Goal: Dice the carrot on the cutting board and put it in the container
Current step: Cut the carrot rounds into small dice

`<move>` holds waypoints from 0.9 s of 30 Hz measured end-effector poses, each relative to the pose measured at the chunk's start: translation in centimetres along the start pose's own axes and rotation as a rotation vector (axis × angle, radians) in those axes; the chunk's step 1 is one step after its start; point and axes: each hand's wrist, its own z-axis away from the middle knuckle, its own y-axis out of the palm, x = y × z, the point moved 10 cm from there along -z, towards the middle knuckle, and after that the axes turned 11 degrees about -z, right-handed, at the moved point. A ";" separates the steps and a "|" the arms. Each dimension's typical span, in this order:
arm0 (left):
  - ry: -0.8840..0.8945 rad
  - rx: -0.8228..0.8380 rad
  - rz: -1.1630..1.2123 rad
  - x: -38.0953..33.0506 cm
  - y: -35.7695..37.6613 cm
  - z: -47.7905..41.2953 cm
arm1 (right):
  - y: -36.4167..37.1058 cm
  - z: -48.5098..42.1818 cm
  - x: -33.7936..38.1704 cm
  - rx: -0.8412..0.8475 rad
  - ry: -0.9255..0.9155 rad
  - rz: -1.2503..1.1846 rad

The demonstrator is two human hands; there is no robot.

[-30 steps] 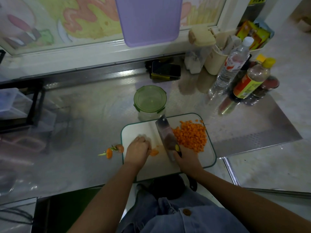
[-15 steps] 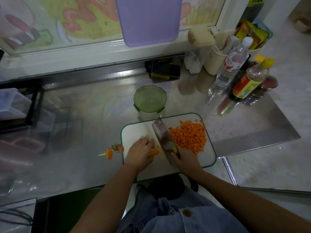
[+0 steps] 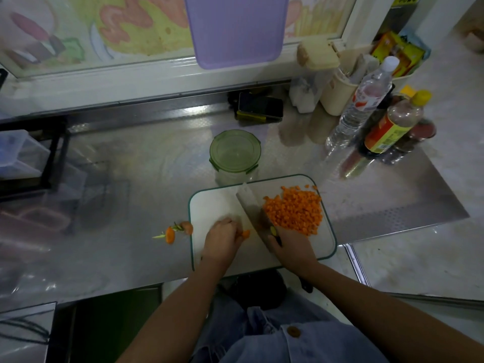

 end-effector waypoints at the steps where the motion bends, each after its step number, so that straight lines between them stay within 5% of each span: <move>1: -0.032 -0.011 0.036 0.0 0.0 0.1 | -0.4 0.0 -0.3 -0.027 0.012 -0.004; 16: -0.304 -0.038 0.254 1.0 -0.2 0.9 | 0.2 0.4 2.0 0.019 -0.081 0.109; 27: -0.323 -0.071 0.328 0.7 -0.7 1.6 | 1.1 -0.5 2.9 0.010 -0.103 0.104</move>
